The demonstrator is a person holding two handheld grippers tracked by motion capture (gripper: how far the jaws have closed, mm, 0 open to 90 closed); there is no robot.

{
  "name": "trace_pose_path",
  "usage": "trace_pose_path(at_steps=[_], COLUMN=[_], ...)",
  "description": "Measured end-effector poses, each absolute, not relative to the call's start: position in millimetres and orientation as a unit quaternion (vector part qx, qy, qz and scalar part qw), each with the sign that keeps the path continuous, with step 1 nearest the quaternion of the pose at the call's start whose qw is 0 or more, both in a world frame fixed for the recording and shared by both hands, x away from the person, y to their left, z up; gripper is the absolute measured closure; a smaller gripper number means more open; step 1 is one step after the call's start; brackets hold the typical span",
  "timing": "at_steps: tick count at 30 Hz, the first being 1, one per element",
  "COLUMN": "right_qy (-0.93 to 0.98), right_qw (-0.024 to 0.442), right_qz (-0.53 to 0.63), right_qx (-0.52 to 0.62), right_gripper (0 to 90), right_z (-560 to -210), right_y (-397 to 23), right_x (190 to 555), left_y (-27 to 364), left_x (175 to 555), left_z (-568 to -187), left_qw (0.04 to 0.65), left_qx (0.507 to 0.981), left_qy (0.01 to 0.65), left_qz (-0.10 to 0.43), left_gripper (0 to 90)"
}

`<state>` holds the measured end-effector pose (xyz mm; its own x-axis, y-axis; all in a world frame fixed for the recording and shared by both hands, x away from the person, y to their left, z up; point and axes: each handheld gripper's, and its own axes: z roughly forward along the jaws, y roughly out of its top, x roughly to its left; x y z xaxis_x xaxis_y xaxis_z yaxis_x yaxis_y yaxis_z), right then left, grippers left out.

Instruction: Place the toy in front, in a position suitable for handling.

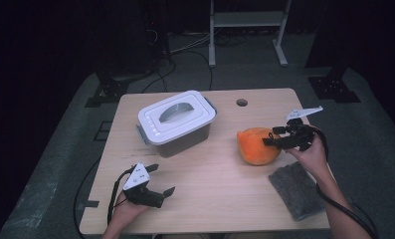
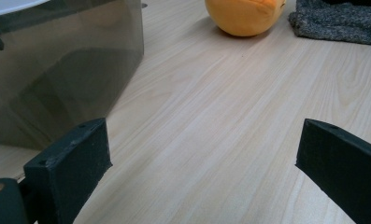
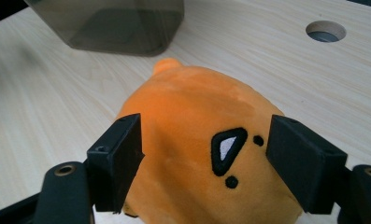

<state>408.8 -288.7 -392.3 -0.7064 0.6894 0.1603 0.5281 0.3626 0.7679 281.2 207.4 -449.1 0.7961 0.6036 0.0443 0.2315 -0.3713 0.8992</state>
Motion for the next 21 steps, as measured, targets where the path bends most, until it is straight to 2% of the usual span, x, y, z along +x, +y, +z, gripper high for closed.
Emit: trace_pose_path(at_steps=[4,10,15,16,21], right_qy=[0.820,0.823,0.826,0.825,0.822], right_qw=[0.098,0.093,0.091,0.087,0.080], right_qz=[0.421,0.411,0.402,0.400,0.398], right_qx=[0.376,0.380,0.384,0.390,0.400], right_gripper=[27.9,35.8,44.7,49.3,56.0], right_z=[-398.5,-410.2,-415.0,-415.5,-415.2], right_y=[-286.9,-283.6,-279.8,-278.9,-276.2], right_x=[411.4,409.7,406.8,405.7,402.7], left_y=[207.1,206.5,205.5,205.1,204.8], left_x=[281.0,281.1,280.9,280.8,280.6], left_z=[-449.2,-449.5,-449.2,-449.3,-449.1], left_qw=[0.496,0.495,0.491,0.490,0.493], left_qx=[0.808,0.809,0.811,0.812,0.810], left_qy=[0.258,0.257,0.256,0.255,0.255], left_qz=[0.187,0.187,0.187,0.188,0.189], left_gripper=[2.3,2.3,2.3,2.3,2.3])
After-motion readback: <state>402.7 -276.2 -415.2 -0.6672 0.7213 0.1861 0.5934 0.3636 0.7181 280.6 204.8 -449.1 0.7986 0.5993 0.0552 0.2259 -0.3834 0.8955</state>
